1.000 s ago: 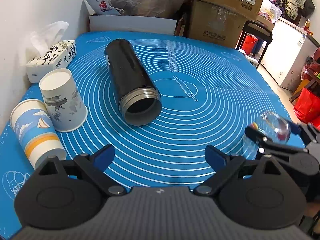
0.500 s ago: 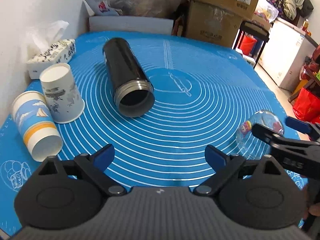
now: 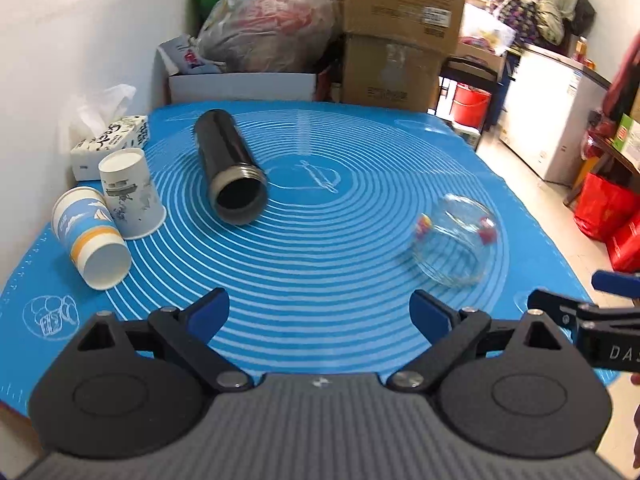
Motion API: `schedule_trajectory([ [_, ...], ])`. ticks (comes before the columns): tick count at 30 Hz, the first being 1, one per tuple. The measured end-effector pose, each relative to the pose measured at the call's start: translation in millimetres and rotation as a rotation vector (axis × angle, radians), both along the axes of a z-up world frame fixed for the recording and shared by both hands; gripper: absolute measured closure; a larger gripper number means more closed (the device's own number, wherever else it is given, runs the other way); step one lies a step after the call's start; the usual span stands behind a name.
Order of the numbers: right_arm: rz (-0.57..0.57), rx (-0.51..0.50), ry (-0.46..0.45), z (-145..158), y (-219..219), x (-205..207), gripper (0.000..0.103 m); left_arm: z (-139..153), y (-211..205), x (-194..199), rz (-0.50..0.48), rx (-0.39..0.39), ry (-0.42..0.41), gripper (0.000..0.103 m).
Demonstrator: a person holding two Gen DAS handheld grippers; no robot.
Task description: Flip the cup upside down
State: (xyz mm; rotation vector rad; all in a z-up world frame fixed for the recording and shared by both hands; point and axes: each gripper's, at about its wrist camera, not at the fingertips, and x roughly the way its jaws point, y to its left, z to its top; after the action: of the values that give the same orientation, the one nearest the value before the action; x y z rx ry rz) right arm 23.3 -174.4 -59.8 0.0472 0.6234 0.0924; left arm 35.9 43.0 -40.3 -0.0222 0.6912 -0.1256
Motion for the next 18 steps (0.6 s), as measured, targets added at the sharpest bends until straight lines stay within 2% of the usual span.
schedule_trajectory([
  [9, 0.021, -0.037, -0.045, 5.4, 0.3, -51.0, 0.003, -2.0, -8.9, -35.3, -0.013, -0.002, 0.006, 0.007],
  [18, 0.033, -0.025, -0.040, 5.5, 0.3, -69.8, 0.006, -4.1, -10.8, -49.3, -0.016, 0.017, 0.018, 0.007],
])
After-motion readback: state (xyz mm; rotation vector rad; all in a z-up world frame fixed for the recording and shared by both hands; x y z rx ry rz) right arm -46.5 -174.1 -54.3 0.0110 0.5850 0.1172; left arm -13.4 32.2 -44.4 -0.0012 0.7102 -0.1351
